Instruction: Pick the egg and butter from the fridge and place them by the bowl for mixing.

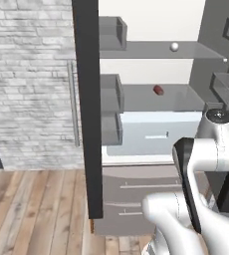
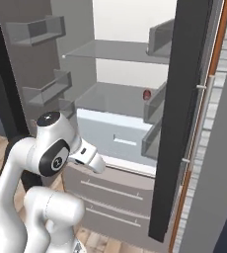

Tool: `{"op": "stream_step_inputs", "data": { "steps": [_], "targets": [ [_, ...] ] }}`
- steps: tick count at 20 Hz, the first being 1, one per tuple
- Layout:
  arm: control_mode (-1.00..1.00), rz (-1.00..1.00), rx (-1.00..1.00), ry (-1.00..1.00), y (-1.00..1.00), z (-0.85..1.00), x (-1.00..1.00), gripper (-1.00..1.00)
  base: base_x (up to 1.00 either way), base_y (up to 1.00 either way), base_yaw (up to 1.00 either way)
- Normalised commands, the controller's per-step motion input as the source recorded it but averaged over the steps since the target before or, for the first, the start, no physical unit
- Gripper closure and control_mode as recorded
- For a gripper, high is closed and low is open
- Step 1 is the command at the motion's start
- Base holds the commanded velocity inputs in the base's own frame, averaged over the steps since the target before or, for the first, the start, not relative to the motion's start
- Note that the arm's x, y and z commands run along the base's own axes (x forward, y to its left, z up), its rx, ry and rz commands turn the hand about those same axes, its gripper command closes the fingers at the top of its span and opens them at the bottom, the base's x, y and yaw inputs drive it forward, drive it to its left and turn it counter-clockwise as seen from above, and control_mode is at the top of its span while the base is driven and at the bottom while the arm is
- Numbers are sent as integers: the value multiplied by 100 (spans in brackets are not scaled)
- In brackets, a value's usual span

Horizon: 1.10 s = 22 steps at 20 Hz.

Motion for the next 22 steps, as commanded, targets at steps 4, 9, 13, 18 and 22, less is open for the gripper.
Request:
{"op": "stream_step_inputs", "data": {
  "steps": [4, 9, 13, 18, 22],
  "targets": [
    [100, 0, 0, 0, 0, 0, 0, -100, 48, -41, 2],
    [100, 0, 0, 0, 0, 0, 0, -100, 50, -17, -12],
    [100, 0, 0, 0, 0, 0, 0, -100, 64, -14, -2],
    [100, 0, 0, 0, 0, 0, 0, -100, 68, -15, 0],
    [100, 0, 0, 0, 0, 0, 0, -100, 52, -15, 0]
  ]
}}
